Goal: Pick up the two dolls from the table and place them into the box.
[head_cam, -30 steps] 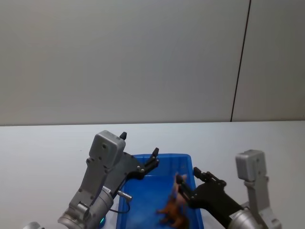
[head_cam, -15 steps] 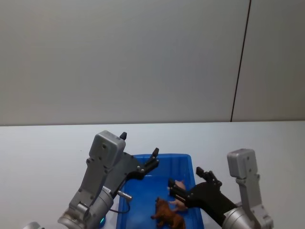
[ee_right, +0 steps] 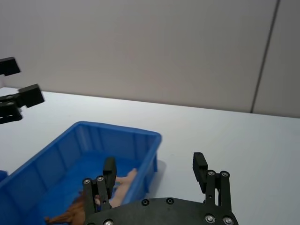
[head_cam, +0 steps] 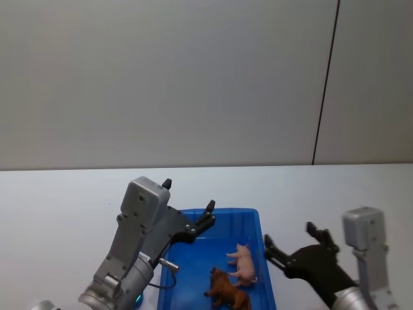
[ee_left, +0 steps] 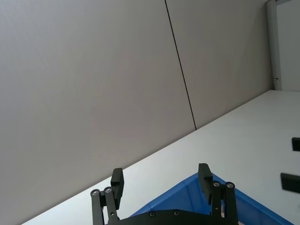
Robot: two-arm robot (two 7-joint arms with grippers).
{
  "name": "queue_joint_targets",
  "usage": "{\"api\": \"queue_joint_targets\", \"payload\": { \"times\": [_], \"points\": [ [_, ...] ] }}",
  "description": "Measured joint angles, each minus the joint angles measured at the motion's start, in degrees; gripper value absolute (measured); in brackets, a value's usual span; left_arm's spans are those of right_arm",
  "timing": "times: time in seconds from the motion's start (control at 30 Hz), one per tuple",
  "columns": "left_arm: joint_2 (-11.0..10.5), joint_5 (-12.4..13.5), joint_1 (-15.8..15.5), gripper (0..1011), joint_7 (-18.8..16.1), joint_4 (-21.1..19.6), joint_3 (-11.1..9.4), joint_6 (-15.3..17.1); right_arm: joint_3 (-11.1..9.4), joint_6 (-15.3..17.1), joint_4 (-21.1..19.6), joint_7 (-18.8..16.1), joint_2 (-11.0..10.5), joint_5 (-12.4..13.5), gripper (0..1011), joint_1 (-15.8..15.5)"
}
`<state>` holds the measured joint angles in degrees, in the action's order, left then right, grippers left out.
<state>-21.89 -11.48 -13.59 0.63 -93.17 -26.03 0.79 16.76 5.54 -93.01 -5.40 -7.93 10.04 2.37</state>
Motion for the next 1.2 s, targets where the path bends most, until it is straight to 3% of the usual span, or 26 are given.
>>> {"api": "queue_joint_targets", "payload": {
  "times": [0.1, 0.43, 1.2],
  "points": [
    [0.00, 0.00, 0.00, 1001, 0.00, 0.00, 0.00, 0.00, -0.52, -0.54, -1.82, 2.53, -1.03, -0.15, 1001, -1.60],
    [0.00, 0.00, 0.00, 1001, 0.00, 0.00, 0.00, 0.00, -1.48, -1.32, -5.10, 6.40, -2.88, -0.33, 1001, -4.48],
    [-0.19, -0.12, 0.32, 1001, -0.53, -0.36, 0.18, 0.69, -2.14, -1.90, -7.29, 9.04, -4.14, -0.46, 1001, -6.43]
  ]
}}
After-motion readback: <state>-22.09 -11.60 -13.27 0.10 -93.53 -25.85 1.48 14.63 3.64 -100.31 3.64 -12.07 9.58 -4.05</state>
